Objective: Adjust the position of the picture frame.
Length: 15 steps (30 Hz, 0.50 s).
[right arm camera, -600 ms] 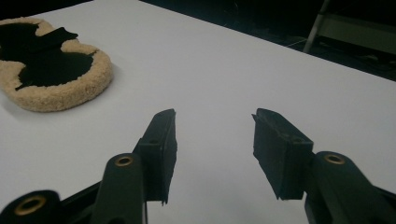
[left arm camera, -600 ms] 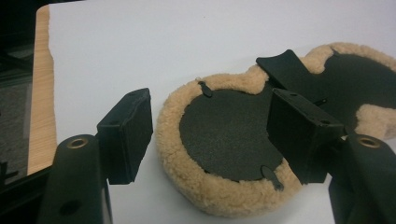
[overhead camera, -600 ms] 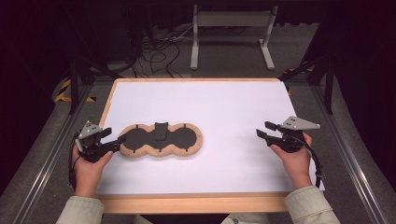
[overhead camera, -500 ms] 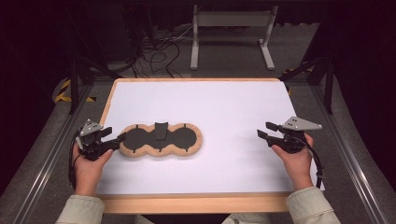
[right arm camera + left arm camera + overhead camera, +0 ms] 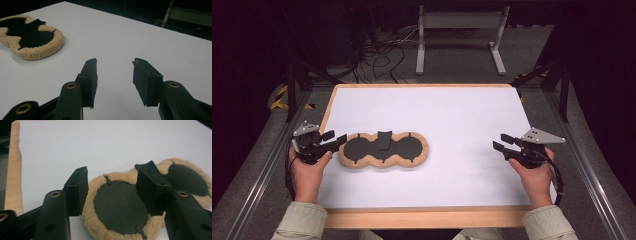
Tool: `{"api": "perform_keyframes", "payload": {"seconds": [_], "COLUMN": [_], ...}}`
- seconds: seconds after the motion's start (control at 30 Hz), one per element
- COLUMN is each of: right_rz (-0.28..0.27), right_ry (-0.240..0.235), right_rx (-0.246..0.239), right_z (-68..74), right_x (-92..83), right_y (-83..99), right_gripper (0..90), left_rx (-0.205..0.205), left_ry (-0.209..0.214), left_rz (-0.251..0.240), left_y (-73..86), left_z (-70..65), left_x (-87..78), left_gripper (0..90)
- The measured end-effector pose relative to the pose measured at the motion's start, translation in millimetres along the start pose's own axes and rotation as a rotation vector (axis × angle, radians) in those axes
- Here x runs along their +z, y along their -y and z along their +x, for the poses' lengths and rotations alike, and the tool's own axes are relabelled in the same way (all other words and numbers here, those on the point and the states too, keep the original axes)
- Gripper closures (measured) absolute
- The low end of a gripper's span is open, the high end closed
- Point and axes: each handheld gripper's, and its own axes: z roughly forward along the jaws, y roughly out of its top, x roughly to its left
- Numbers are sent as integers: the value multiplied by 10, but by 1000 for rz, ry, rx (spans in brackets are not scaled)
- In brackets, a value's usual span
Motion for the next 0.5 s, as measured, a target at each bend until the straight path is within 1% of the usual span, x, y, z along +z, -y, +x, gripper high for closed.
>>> {"api": "perform_keyframes", "payload": {"seconds": [0.03, 0.07, 0.1, 0.17, 0.2, 0.27, 0.3, 0.33, 0.37, 0.4, 0.43, 0.47, 0.5], "right_rz": [0, 0, 3, 8, 8, 11, 14, 14, 14, 12, 14, 14, 14], "right_ry": [0, 1, 3, 3, 4, 4, 4, 5, 9, 6, 7, 7, 8], "right_rx": [0, -1, -6, -7, -9, -4, -2, -4, -3, 1, -2, -2, -3], "right_z": [0, 4, 8, 12, 10, 8, 9, 9, 12, 14, 15, 15, 20], "right_x": [0, -8, -17, -28, -30, -44, -49, -57, -74, -79, -88, -88, -95], "right_y": [0, 1, 4, 15, 19, 29, 32, 35, 43, 47, 51, 51, 56], "right_gripper": [545, 545, 546, 546, 546, 546, 545, 545, 545, 545, 545, 545, 545], "left_rx": [0, 17, 24, 26, 35, 30, 33, 29, 29, 29, 33, 33, 31], "left_ry": [0, -14, -20, -31, -50, -65, -76, -78, -81, -81, -92, -92, -90], "left_rz": [0, 2, 8, 20, 31, 38, 39, 43, 46, 46, 58, 58, 61], "left_y": [0, -10, -13, -12, -13, -8, -5, -3, 3, 3, 10, 10, 12], "left_z": [0, -8, -10, 2, 16, 34, 48, 61, 85, 85, 112, 112, 131], "left_x": [0, 9, 16, 52, 77, 110, 125, 137, 164, 164, 194, 194, 215], "left_gripper": [459, 459, 480, 534, 559, 625, 647, 669, 749, 786, 844, 893, 893]}}
